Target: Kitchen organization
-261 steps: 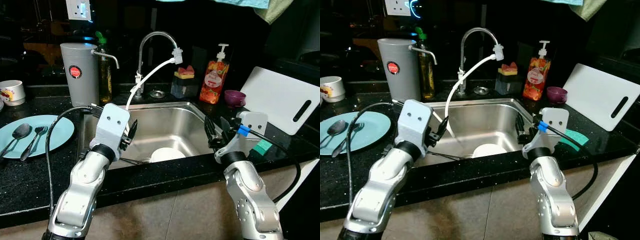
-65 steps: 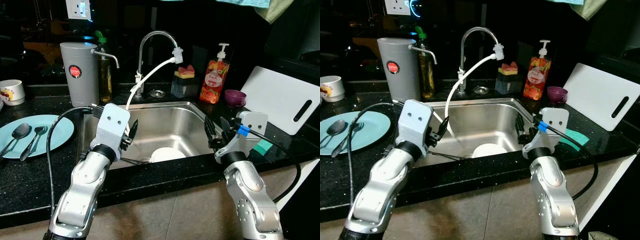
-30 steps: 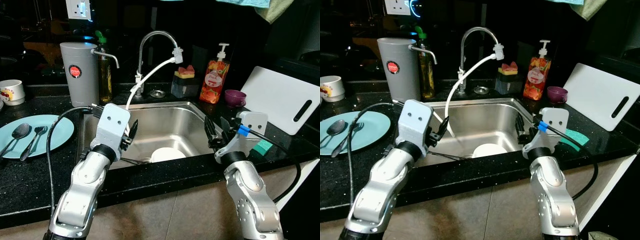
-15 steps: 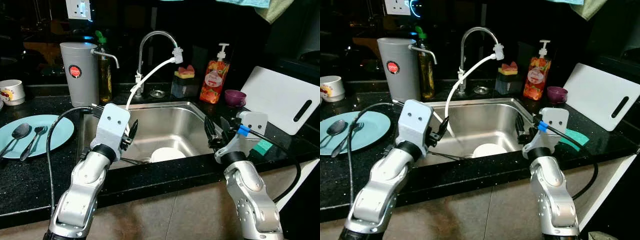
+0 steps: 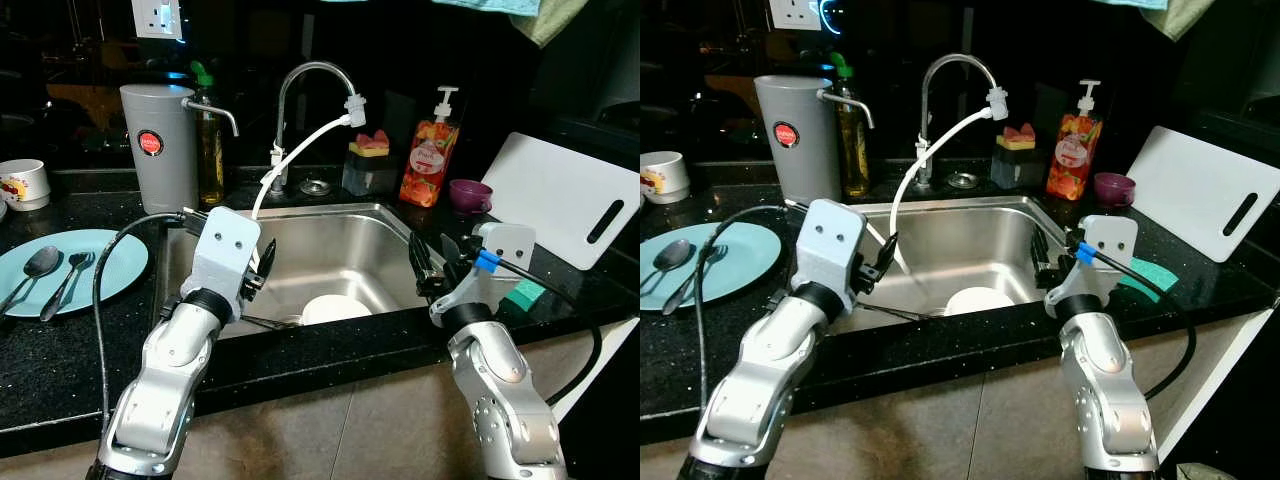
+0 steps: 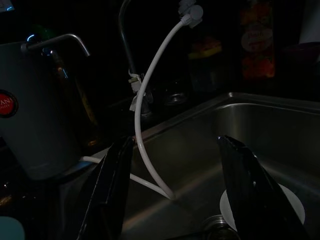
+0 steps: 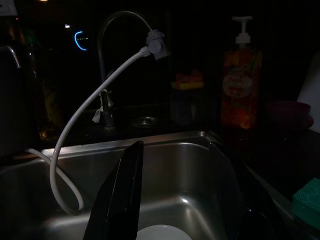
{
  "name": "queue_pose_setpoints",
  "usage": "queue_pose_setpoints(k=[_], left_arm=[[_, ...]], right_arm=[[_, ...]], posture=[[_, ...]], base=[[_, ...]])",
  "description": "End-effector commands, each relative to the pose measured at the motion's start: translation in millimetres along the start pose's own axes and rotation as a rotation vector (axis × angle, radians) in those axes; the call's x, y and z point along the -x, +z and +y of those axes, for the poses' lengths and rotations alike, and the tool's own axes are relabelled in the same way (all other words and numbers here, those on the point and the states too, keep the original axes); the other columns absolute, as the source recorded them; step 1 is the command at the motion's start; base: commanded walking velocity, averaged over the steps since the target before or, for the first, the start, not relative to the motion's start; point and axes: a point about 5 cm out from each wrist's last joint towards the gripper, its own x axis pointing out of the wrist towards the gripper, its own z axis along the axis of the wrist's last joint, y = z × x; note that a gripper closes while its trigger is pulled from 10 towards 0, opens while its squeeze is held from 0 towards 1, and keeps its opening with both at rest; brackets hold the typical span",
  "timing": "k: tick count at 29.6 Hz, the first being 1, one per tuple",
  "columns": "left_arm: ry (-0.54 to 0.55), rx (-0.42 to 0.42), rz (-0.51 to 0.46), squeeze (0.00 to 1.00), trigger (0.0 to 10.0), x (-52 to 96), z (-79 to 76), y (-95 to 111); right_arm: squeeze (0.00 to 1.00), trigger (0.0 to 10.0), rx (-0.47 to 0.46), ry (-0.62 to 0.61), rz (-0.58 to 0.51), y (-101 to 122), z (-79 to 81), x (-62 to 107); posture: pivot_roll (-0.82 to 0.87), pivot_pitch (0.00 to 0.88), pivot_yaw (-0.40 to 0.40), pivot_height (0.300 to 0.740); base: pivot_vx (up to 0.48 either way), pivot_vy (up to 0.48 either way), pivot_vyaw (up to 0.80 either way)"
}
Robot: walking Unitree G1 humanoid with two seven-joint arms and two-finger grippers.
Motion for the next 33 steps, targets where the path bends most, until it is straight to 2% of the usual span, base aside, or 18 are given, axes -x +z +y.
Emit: queue_pose_setpoints(k=[1,33], left_arm=[[-0.002,-0.006,0.000,0.00,10.0,0.4,-1.5,0.1],[0.001,-0.011,0.000,0.00,10.0,-0.3,-0.5,0.2]], right_arm=[[0.00,10.0,0.015,-0.005,0.005,0.2,-1.3,1.1],[0.00,10.0,0.012,-0.006,0.005,-0.7,-0.9,0.6]], posture=[[0.17,0.030,-0.114,0.740],[0.17,0.028,-0.111,0.740]], base=[[0.000,0.000,0.00],[0.000,0.000,0.00]])
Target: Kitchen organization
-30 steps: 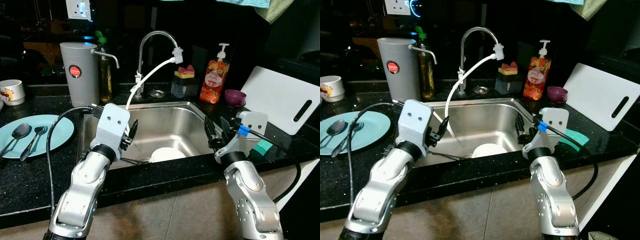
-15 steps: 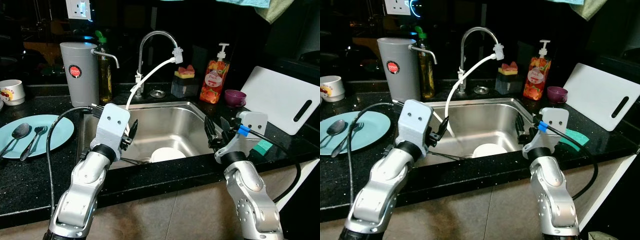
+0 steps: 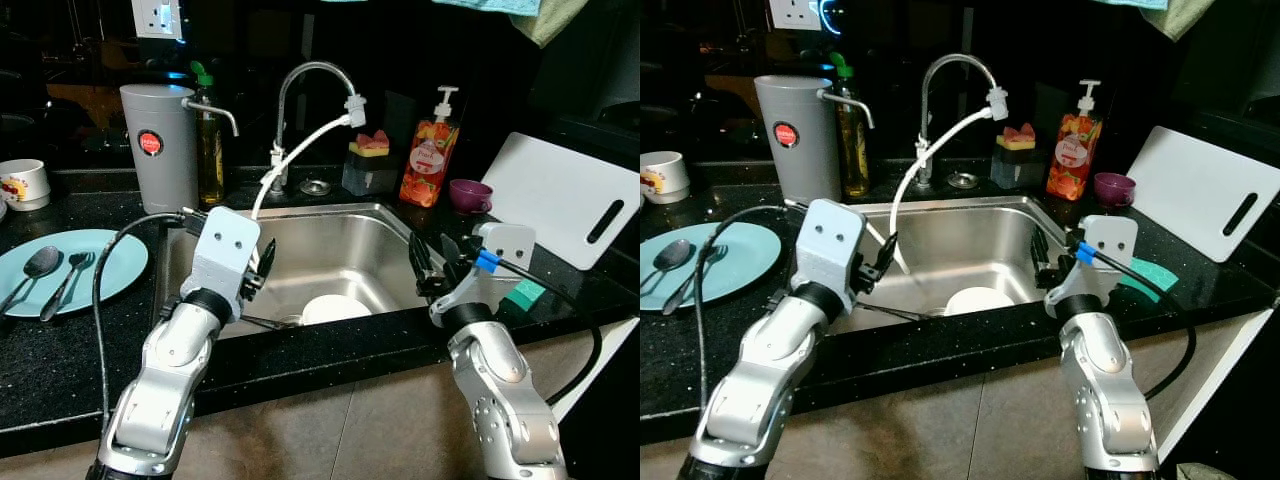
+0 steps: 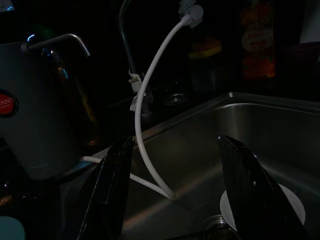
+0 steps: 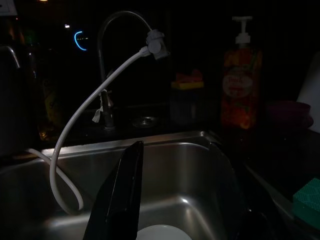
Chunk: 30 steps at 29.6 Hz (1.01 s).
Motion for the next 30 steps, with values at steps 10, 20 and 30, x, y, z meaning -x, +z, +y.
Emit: queue_pose_setpoints(k=[10,20,30], left_arm=[[-0.005,-0.009,0.006,0.00,10.0,0.8,-2.0,-2],[0.021,0.020,0.045,0.00,10.0,6.0,-1.5,-11],[0.131,0.084,0.155,0.00,10.0,23.8,14.1,-35]], right_arm=[[0.00,10.0,0.012,-0.007,0.008,-1,-1.2,1.3],[0.00,10.0,0.007,-0.011,0.033,-9,-0.8,3.6],[0.00,10.0,-0.004,-0.049,0.072,-23,-3.7,8.8]], posture=[[0.17,0.028,-0.111,0.740],[0.16,0.024,-0.121,0.740],[0.13,0.015,-0.110,0.740]], base=[[0.000,0.000,0.00],[0.000,0.000,0.00],[0.000,0.000,0.00]])
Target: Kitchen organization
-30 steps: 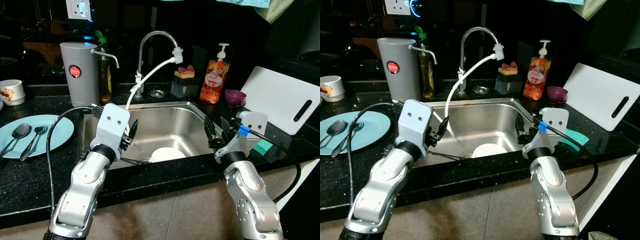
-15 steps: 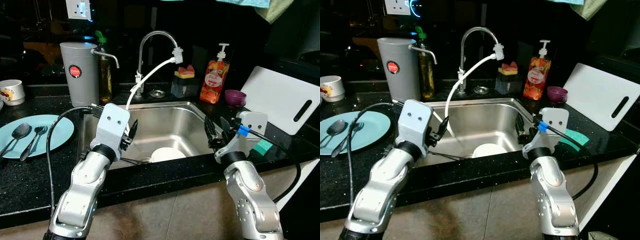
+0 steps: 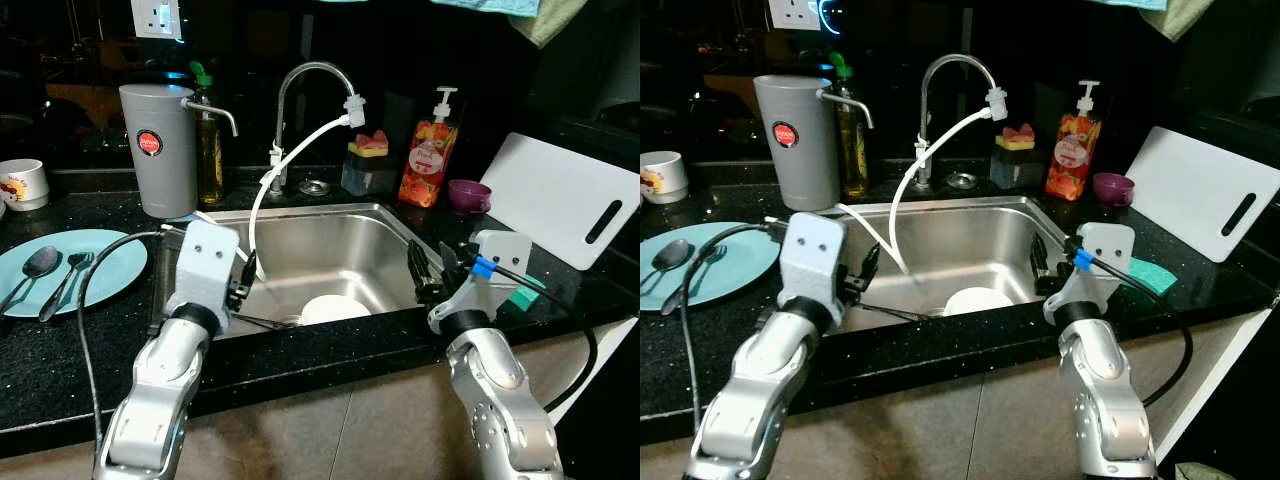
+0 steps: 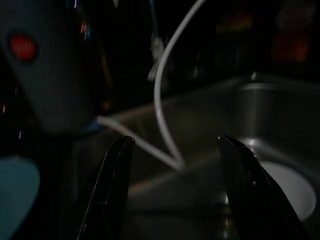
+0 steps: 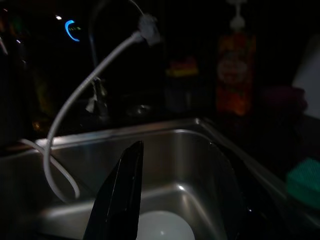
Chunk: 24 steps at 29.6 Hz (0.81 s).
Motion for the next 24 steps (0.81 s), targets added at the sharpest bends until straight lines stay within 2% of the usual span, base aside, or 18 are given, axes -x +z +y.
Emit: queue_pose_setpoints(k=[1,4,8,11,14,19,24], left_arm=[[0.011,0.014,0.047,0.00,10.0,6.0,4.5,-8],[0.023,0.014,0.075,0.00,10.0,12.9,8.6,-14],[0.067,0.013,0.145,0.00,10.0,37.7,17.5,-27],[0.071,0.007,0.150,0.00,10.0,41.5,18.0,-28],[0.095,-0.017,0.157,0.00,10.0,52.1,26.2,-30],[0.124,-0.035,0.192,0.00,10.0,55.0,34.8,-36],[0.123,-0.023,0.154,0.00,10.0,42.8,32.7,-28]], right_arm=[[0.00,10.0,-0.005,-0.029,0.035,-11,-3.6,3.6],[0.00,10.0,-0.011,-0.039,0.055,-18,-4.7,6.6],[0.00,10.0,-0.012,-0.061,0.112,-38,-9.5,14.9],[0.00,10.0,-0.022,-0.066,0.120,-41,-10.1,15.8],[0.00,10.0,-0.036,-0.059,0.128,-48,-6.7,15.6],[0.00,10.0,-0.070,-0.081,0.122,-53,-1.3,10.8],[0.00,10.0,-0.099,-0.074,0.105,-51,8.2,5.8]], posture=[[0.13,0.021,-0.112,0.740],[0.13,0.022,-0.111,0.740],[0.16,0.029,-0.107,0.740],[0.16,0.029,-0.107,0.740],[0.18,0.034,-0.110,0.740],[0.21,0.049,-0.096,0.740],[0.23,0.045,-0.081,0.740]], base=[[0.000,0.000,0.00],[0.000,0.000,0.00],[0.000,0.000,0.00],[0.000,0.000,0.00],[0.000,0.000,0.00],[0.000,0.000,0.00],[0.000,0.000,0.00]])
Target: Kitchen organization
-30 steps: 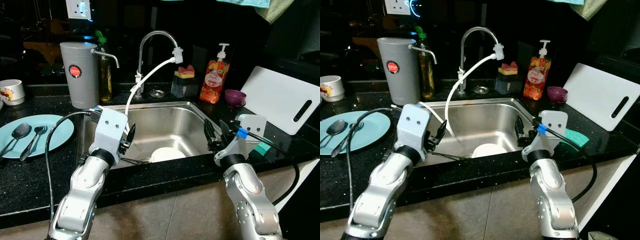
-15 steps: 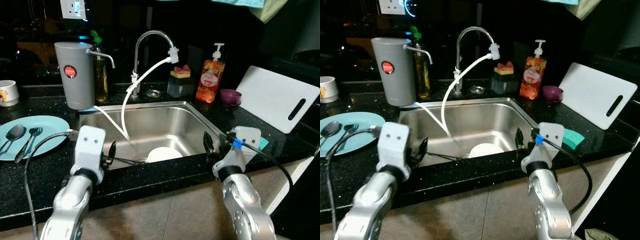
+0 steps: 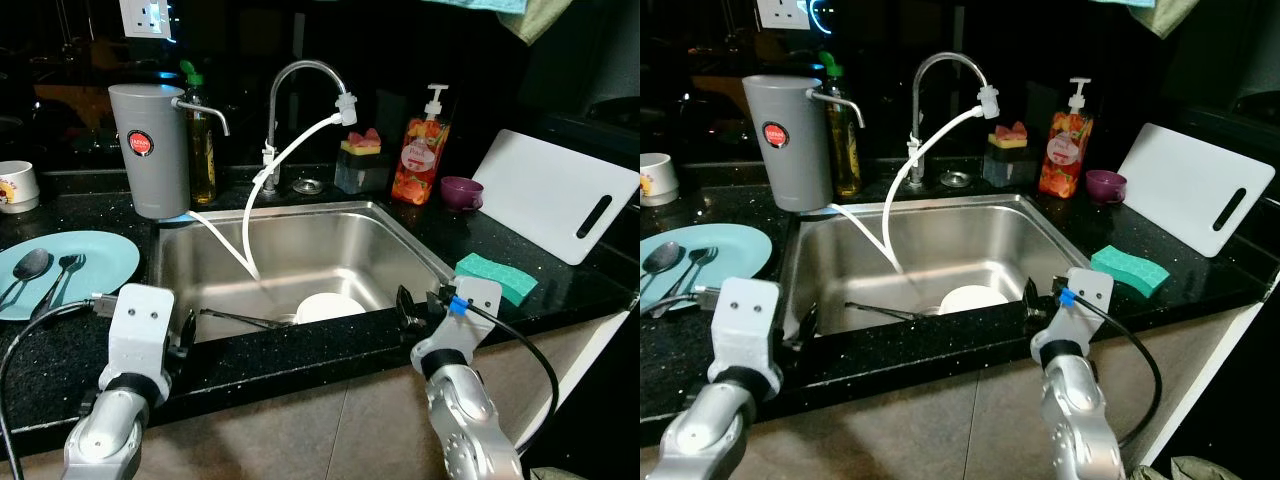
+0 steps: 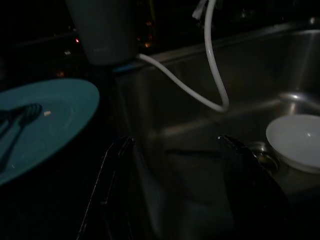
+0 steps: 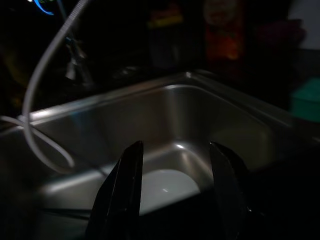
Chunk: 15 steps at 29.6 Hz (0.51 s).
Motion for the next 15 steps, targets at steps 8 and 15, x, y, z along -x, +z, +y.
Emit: queue_pose_setpoints(k=[8,15], left_arm=[[-0.030,0.019,-0.009,0.00,10.0,-7.7,-10.6,4],[-0.046,0.040,-0.006,0.00,10.0,-10.3,-18.4,4]], right_arm=[[0.00,10.0,0.012,0.005,-0.008,1,-1.9,0.2],[0.00,10.0,0.031,0.002,-0.026,5,-6.3,0.3]], posture=[[0.21,0.052,-0.083,0.740],[0.20,0.055,-0.092,0.740]], base=[[0.000,0.000,0.00],[0.000,0.000,0.00]])
